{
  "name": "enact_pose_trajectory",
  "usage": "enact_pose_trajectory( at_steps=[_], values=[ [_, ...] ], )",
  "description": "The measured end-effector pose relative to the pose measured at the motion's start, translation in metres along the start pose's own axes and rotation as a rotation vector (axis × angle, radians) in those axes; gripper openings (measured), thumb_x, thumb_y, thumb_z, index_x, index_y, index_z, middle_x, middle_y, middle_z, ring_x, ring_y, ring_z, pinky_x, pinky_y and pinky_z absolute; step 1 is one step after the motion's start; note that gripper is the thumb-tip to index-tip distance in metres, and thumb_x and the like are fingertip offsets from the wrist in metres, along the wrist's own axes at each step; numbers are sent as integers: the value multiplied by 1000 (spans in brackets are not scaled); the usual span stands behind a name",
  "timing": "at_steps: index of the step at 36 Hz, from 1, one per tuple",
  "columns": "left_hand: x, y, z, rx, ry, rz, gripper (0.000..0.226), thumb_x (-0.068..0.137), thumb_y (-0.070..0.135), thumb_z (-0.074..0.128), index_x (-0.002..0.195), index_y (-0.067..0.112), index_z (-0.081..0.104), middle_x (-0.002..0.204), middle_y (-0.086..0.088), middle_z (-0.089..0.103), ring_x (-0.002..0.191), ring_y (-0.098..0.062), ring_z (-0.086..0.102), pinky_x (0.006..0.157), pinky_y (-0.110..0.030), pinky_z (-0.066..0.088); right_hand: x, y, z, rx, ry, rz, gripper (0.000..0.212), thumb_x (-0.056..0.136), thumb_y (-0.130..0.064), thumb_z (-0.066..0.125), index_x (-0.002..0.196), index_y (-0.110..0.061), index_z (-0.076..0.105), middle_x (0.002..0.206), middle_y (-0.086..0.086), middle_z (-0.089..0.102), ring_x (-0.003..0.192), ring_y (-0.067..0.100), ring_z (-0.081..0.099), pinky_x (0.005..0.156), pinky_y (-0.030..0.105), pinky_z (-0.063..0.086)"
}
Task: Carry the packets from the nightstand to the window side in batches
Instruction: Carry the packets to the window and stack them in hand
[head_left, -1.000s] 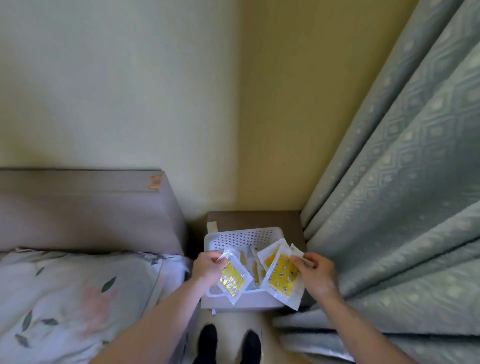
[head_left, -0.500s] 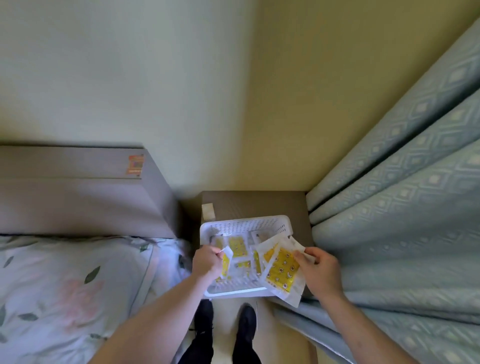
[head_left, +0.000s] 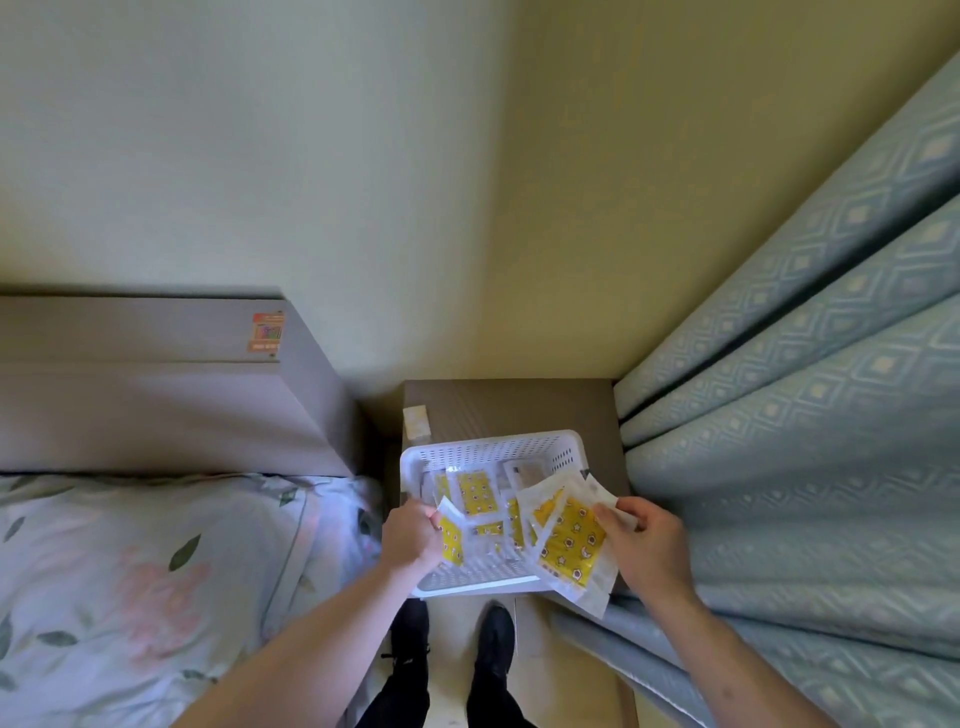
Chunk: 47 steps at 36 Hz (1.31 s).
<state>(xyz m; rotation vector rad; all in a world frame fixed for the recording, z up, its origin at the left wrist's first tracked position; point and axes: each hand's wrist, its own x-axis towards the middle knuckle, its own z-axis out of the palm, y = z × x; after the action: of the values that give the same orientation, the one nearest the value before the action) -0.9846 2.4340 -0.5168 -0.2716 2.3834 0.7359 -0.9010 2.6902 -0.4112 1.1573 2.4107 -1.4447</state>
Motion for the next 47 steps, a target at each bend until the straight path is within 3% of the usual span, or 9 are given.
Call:
enact_pose_trajectory(
  at_steps=[6, 15, 20, 24, 31, 34, 37, 41, 47],
  values=[
    [-8, 3, -3, 37, 12, 19, 31, 90, 4, 49, 64, 21, 54, 87, 2, 60, 82, -18, 56, 68, -24, 40, -5, -4, -6, 24, 4, -20, 10, 90, -21, 75, 82, -23, 71, 76, -9, 72, 71, 7, 68, 54, 19, 47],
    [-21, -3, -7, 152, 30, -10, 23, 102, 27, 47, 107, 10, 62, 107, -6, 68, 102, -26, 64, 75, -30, 46, -7, -6, -7, 33, 7, -31, 10, 89, -26, 76, 80, -26, 71, 76, -8, 74, 74, 13, 71, 57, 24, 50],
    [-25, -1, -11, 117, 52, 50, 16, 101, 25, 48, 92, 16, 58, 93, -4, 66, 83, -22, 61, 71, -35, 52, -5, -8, -4, 30, -11, -35, 6, 90, -28, 76, 85, -26, 72, 81, -8, 75, 76, 12, 71, 62, 28, 56],
    [-31, 7, -13, 59, 37, 122, 25, 101, 23, 51, 76, 19, 50, 80, 1, 60, 74, -21, 57, 61, -30, 41, -6, -12, -4, 37, -6, -46, 6, 90, -27, 75, 86, -25, 72, 81, -8, 74, 75, 10, 71, 59, 23, 52],
    [-16, 30, -23, -80, 44, 138, 19, 101, 32, 54, 107, 17, 64, 98, -4, 70, 80, -19, 60, 64, -25, 42, -3, -10, -8, 42, 3, -41, 7, 90, -25, 76, 84, -24, 73, 79, -8, 75, 74, 11, 72, 59, 24, 54],
    [-7, 28, -24, 49, -27, 101, 18, 99, 33, 54, 101, 18, 62, 107, -6, 72, 94, -25, 65, 78, -31, 52, -3, -7, -8, 38, -1, -39, 10, 90, -24, 76, 81, -25, 72, 78, -7, 74, 74, 12, 71, 59, 24, 52],
    [-4, 22, -29, 269, -78, 104, 29, 96, 31, 56, 117, 12, 57, 114, -9, 67, 107, -30, 65, 78, -34, 51, -4, -7, -7, 21, -8, -42, 11, 90, -24, 76, 80, -24, 70, 77, -6, 73, 74, 12, 70, 57, 23, 49],
    [-3, 18, -41, 229, -41, 136, 27, 93, 23, 58, 118, 15, 63, 110, -6, 71, 102, -26, 67, 83, -34, 56, -2, -10, 1, -14, -28, -46, 9, 90, -27, 75, 83, -25, 70, 79, -9, 72, 74, 10, 69, 55, 20, 47],
    [-6, 11, -70, 64, 6, 153, 14, 91, 19, 59, 96, 30, 65, 102, 8, 71, 93, -14, 68, 80, -25, 53, 21, -11, 33, -31, -90, -35, 12, 86, -27, 79, 79, -20, 73, 78, -6, 74, 76, 16, 71, 73, 41, 62]
  ],
)
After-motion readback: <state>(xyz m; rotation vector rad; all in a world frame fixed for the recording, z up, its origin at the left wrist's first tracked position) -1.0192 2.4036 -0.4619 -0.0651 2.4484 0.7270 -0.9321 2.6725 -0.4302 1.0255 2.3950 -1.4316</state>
